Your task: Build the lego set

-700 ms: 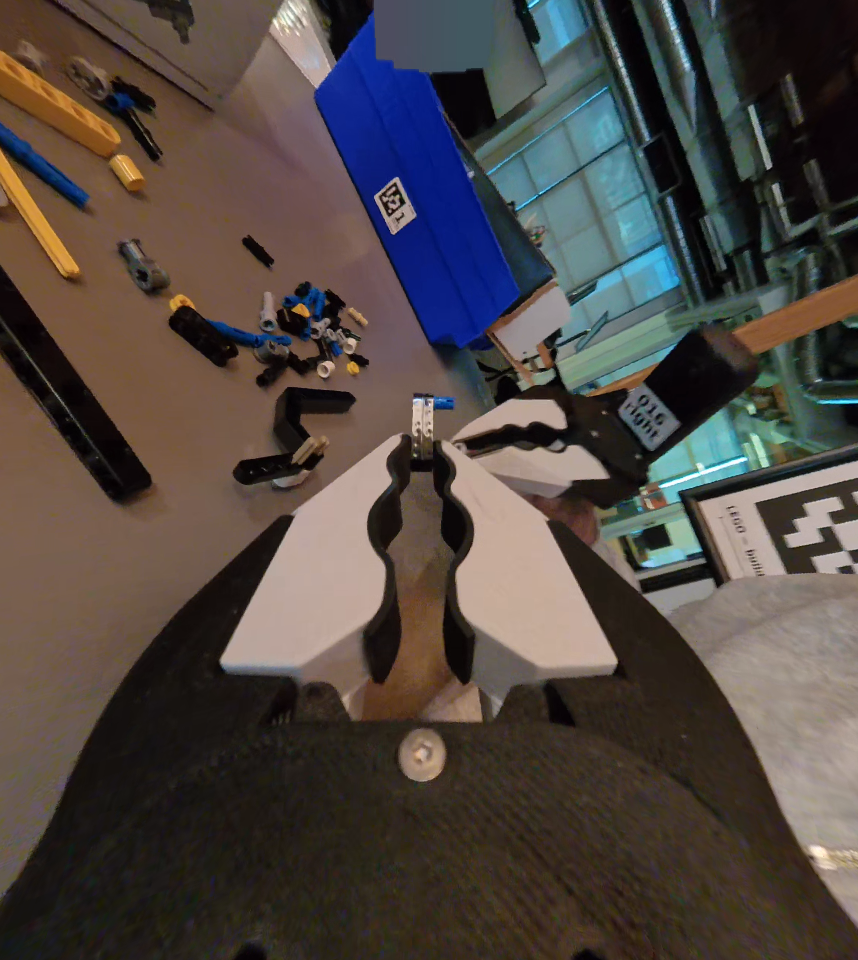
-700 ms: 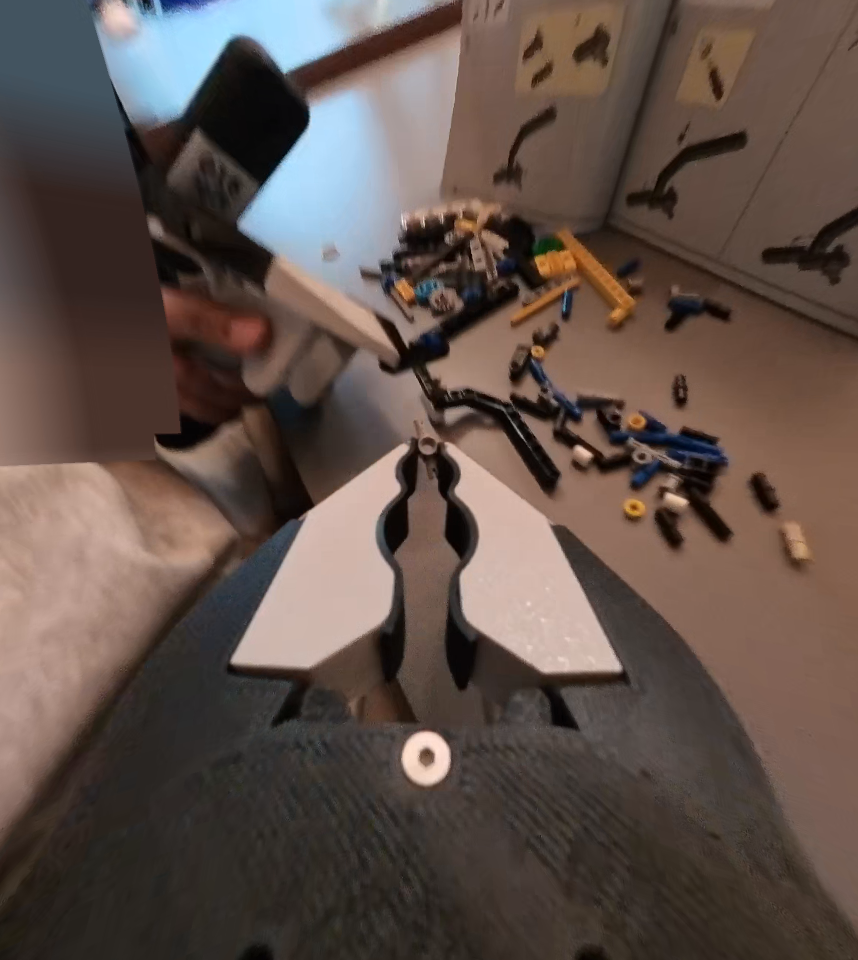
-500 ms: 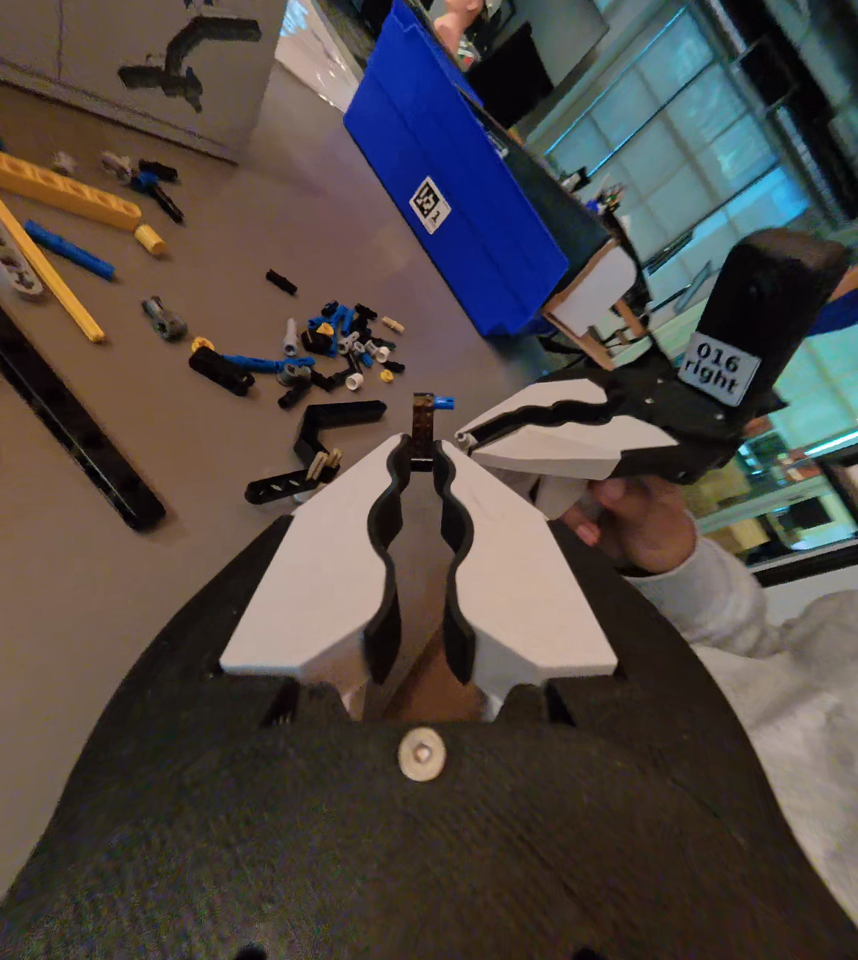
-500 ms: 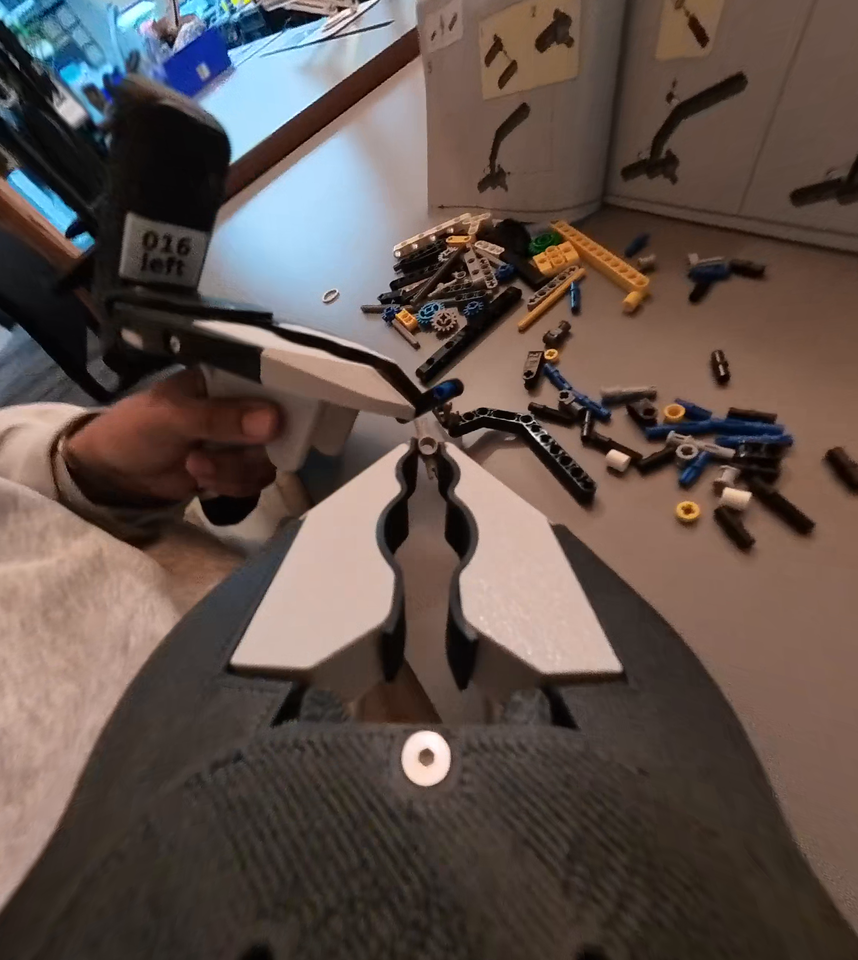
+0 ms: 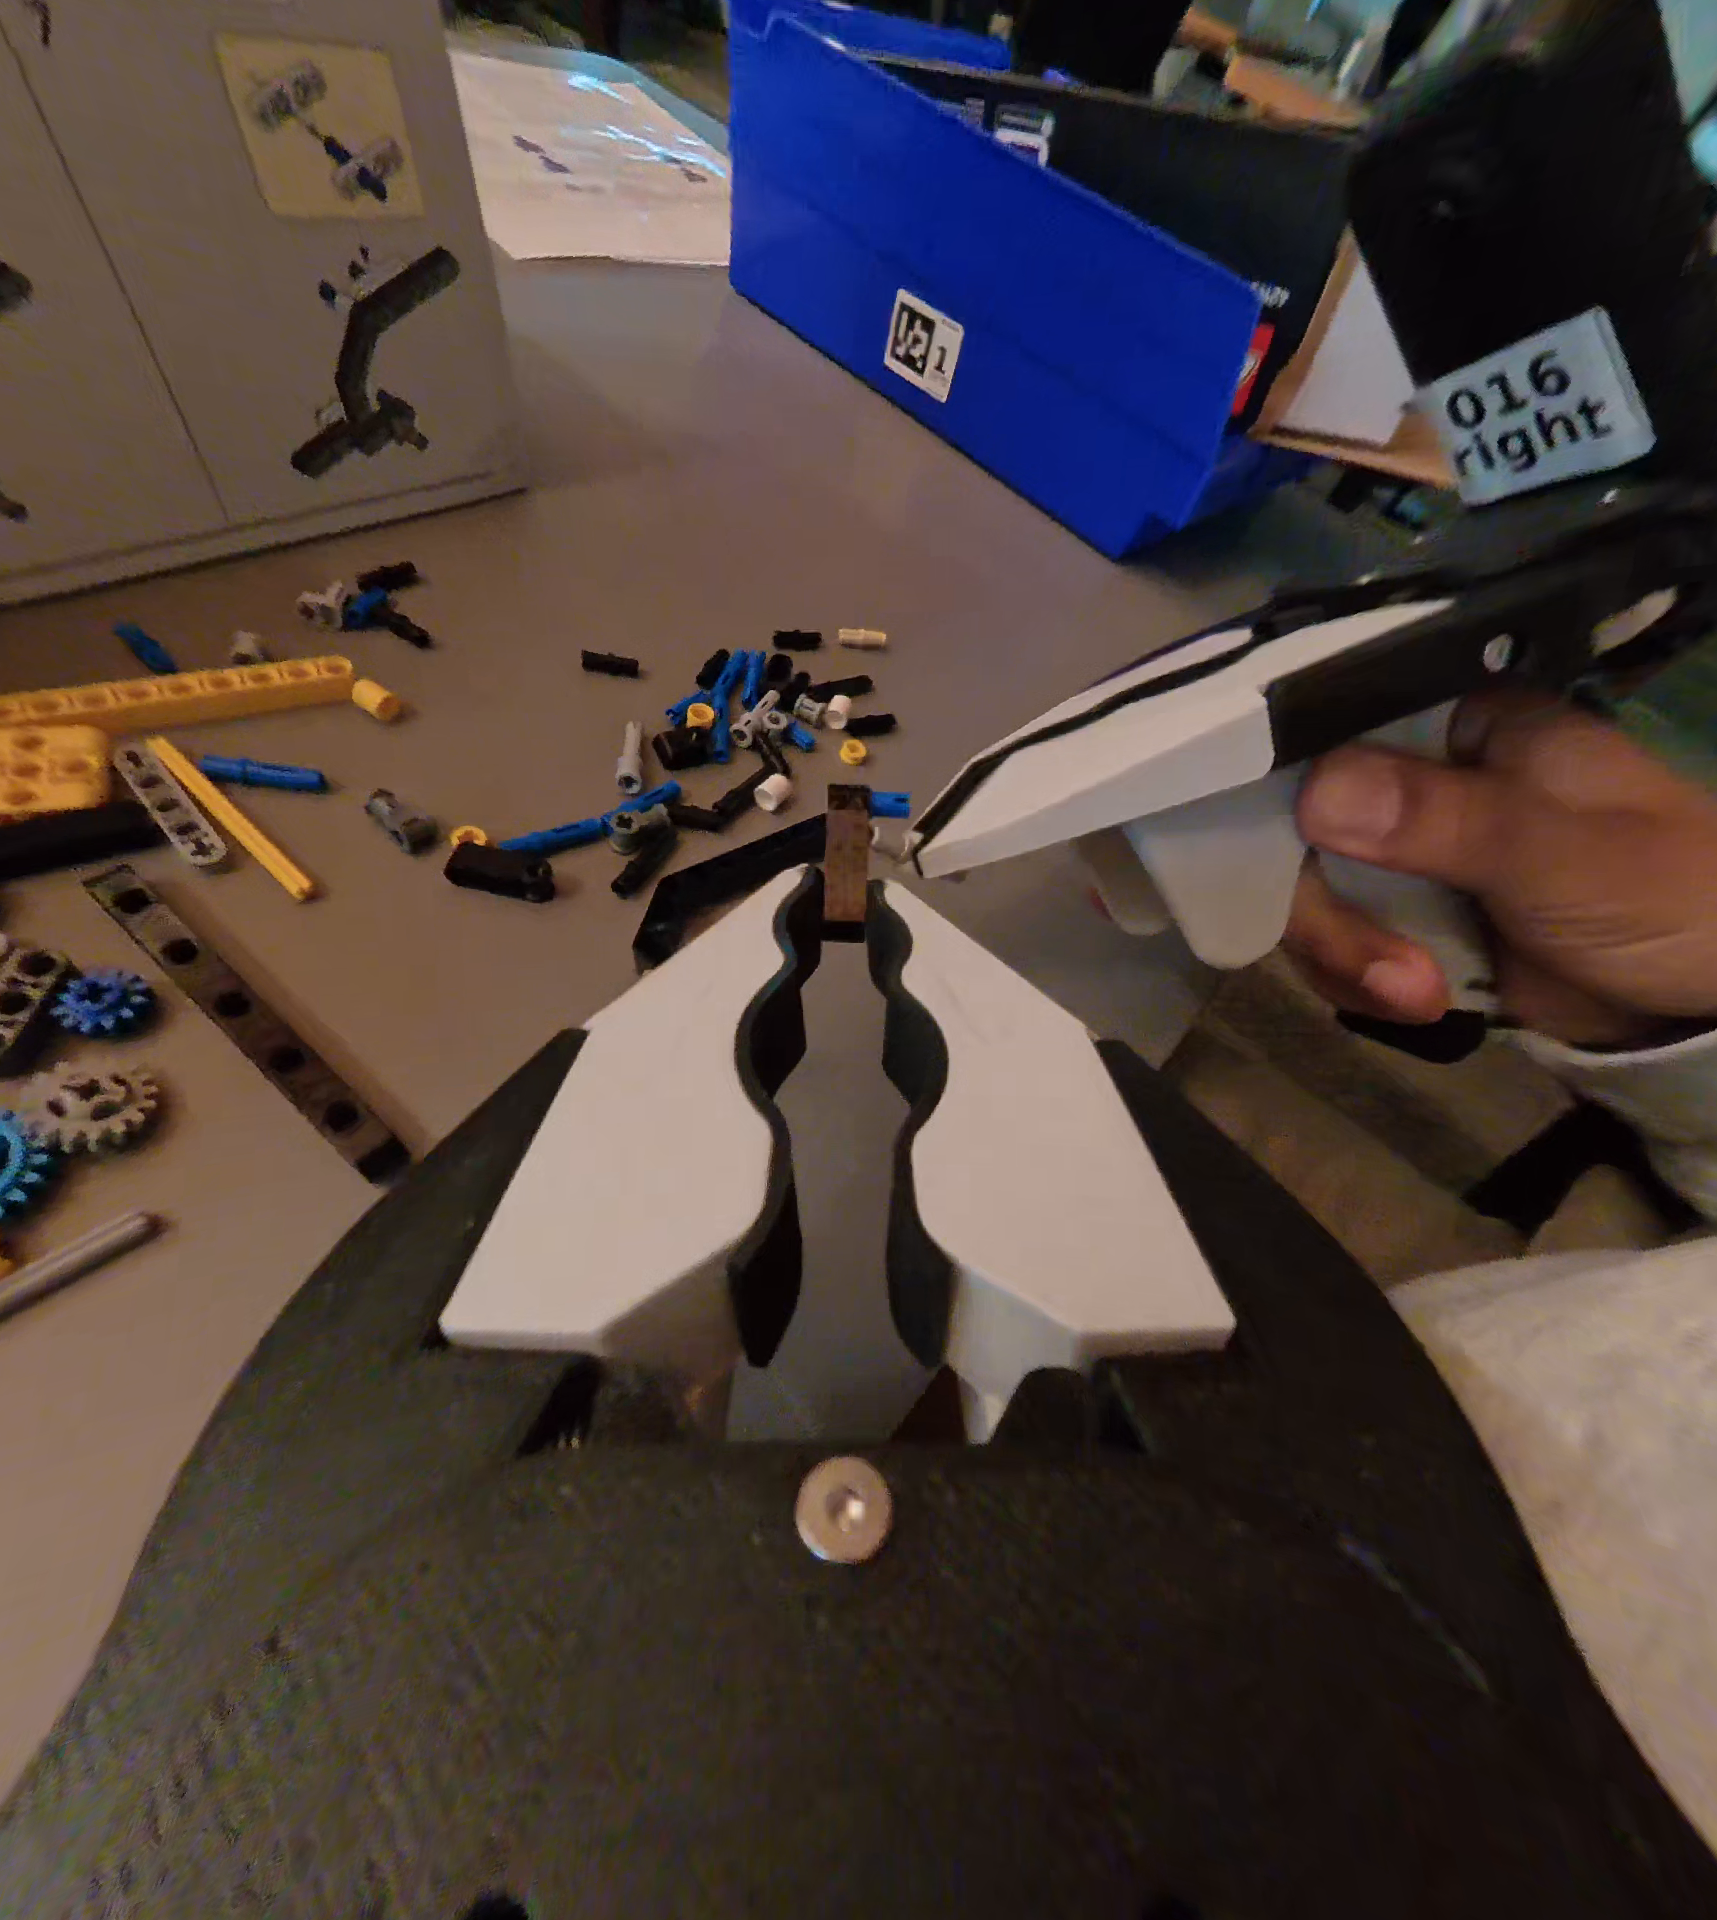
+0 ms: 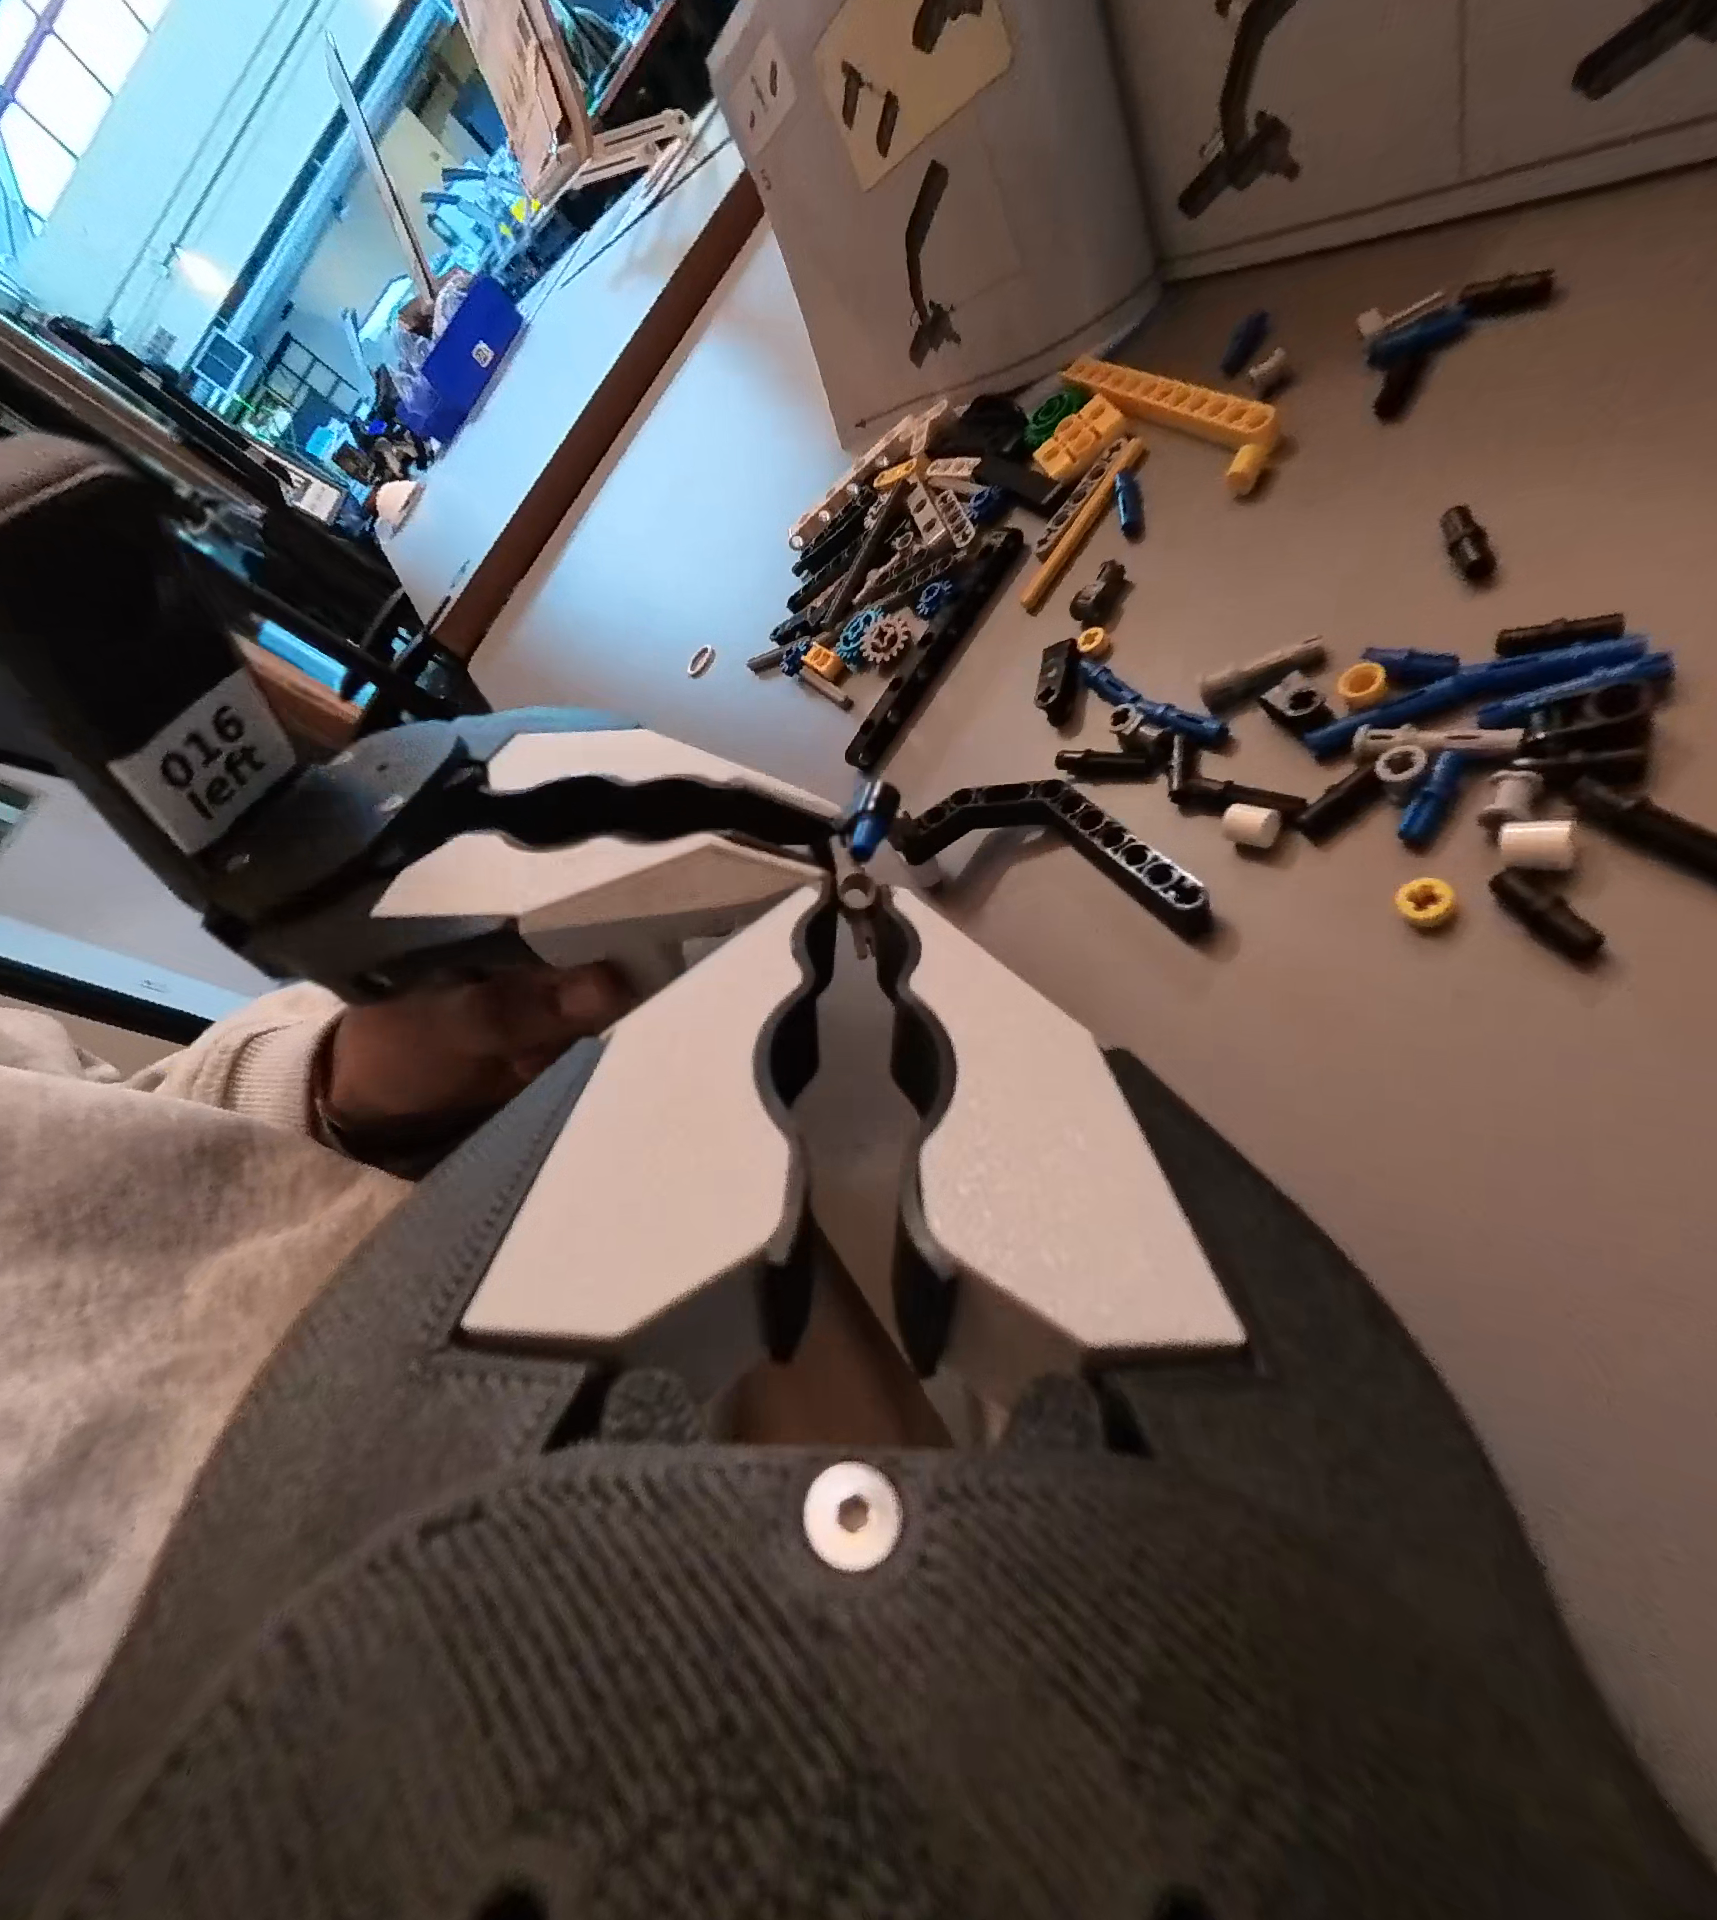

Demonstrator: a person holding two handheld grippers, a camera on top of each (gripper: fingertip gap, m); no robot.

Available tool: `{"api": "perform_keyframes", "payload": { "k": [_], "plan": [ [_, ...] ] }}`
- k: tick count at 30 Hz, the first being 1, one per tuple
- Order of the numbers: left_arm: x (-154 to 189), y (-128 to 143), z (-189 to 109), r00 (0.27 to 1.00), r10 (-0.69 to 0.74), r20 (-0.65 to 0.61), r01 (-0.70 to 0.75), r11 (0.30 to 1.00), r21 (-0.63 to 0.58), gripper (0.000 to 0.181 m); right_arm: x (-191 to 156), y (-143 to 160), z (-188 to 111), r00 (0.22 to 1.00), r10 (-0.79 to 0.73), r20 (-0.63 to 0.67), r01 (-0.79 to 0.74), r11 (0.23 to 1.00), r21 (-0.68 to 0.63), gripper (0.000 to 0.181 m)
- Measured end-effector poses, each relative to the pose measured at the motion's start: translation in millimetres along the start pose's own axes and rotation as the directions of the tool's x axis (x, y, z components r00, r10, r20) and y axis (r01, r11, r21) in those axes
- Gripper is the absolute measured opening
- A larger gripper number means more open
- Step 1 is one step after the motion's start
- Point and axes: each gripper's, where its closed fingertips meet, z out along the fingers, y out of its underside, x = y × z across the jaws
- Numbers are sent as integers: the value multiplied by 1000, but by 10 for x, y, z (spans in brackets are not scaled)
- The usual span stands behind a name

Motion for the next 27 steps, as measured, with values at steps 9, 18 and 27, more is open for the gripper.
{"api": "perform_keyframes", "payload": {
  "k": [9,18,27],
  "plan": [
    [-6,-6,22,935,318,156,-315,948,-43,6,39,27,1,989,145,35,-145,989,9,5],
    [23,61,51,867,470,168,-457,883,-110,7,59,92,-28,960,258,112,-257,966,-26,5],
    [94,35,5,952,299,65,-299,954,-20,7,-5,90,-68,899,356,255,-355,933,-53,5]
  ]
}}
